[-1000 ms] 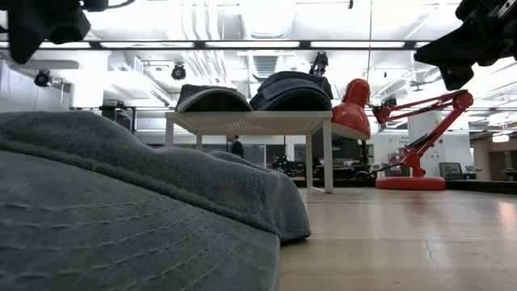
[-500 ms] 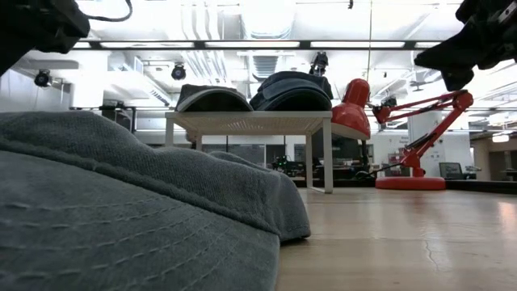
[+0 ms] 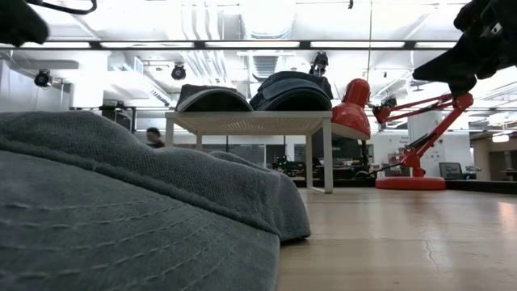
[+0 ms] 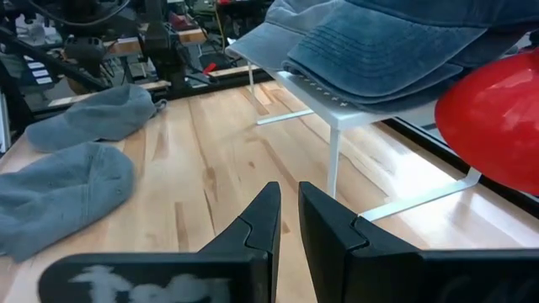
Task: Pick & Place hat
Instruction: Stack the left gray cap on the gray cap on the shelf
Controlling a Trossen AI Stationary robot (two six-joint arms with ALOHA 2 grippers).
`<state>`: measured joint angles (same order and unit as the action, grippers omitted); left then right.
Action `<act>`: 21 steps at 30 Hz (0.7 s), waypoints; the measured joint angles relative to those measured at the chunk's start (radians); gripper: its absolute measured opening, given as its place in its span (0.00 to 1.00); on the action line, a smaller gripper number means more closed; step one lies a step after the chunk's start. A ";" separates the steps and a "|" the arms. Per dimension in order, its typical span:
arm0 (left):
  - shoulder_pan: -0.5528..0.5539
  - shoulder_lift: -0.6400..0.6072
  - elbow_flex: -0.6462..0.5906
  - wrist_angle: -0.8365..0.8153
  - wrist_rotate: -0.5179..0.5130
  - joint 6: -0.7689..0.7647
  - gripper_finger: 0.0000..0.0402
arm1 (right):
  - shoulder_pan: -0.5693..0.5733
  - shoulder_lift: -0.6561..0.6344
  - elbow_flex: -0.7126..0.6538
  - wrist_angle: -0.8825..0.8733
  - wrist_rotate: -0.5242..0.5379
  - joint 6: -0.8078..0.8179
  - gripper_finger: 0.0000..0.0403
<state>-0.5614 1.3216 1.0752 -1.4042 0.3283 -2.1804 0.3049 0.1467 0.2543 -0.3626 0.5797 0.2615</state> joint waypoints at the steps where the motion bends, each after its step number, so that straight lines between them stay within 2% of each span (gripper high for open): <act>1: -0.007 0.000 0.000 -0.003 0.024 -0.017 0.62 | 0.000 0.000 0.000 0.000 0.000 0.000 0.11; 5: -0.035 0.001 0.000 -0.004 0.083 -0.059 0.62 | 0.000 0.000 0.000 0.000 0.000 0.000 0.11; 12: -0.056 0.011 -0.021 0.000 0.082 -0.105 0.62 | 0.000 0.000 0.000 0.001 0.000 0.000 0.11; 21: -0.057 0.011 -0.128 0.125 0.080 -0.143 0.62 | 0.000 0.000 0.000 0.001 -0.002 0.033 0.11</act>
<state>-0.6182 1.3327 0.9476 -1.2788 0.4078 -2.3235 0.3049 0.1465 0.2543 -0.3616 0.5781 0.2941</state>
